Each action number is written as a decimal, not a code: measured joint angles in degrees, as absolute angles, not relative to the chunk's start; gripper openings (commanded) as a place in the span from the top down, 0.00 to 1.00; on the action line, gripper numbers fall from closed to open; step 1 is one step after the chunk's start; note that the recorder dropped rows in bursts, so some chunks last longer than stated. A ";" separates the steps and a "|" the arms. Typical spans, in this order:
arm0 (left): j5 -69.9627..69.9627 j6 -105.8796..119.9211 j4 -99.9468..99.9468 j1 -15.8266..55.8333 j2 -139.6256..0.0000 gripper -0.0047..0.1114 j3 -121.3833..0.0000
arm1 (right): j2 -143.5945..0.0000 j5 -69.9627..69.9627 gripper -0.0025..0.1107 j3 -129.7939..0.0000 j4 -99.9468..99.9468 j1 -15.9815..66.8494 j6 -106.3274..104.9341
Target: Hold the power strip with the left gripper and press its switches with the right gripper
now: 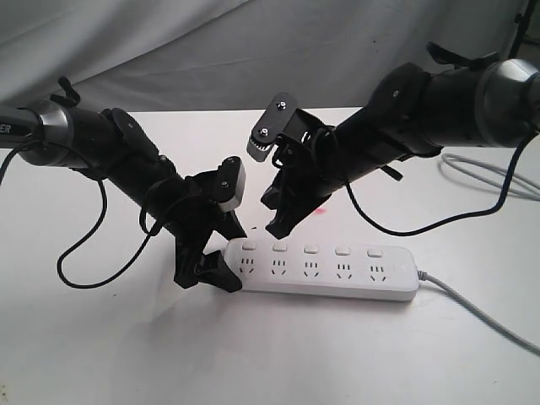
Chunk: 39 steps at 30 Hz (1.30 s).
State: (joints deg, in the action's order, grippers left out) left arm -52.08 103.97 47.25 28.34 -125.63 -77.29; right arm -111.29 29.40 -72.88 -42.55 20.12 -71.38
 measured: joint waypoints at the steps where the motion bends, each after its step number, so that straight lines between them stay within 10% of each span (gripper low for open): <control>1: -52.08 103.97 47.25 28.34 -125.63 0.39 -77.29 | -111.29 29.12 0.98 -72.96 -42.66 20.12 -71.38; 6: -52.08 103.97 47.25 28.34 -125.63 0.39 -77.29 | -111.62 29.00 0.93 -72.96 -44.64 20.12 -71.51; 13: -52.08 103.97 47.25 28.34 -125.63 0.39 -77.29 | -113.57 29.26 0.63 -72.96 -48.57 20.12 -75.09; 39: -52.08 103.97 47.25 28.34 -125.63 0.39 -77.29 | -119.56 30.52 0.61 -72.96 -64.55 20.12 -103.05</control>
State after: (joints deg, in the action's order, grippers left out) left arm -52.08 103.97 47.25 28.34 -125.63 -77.29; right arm -119.56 30.52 -72.96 -64.55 20.12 -103.05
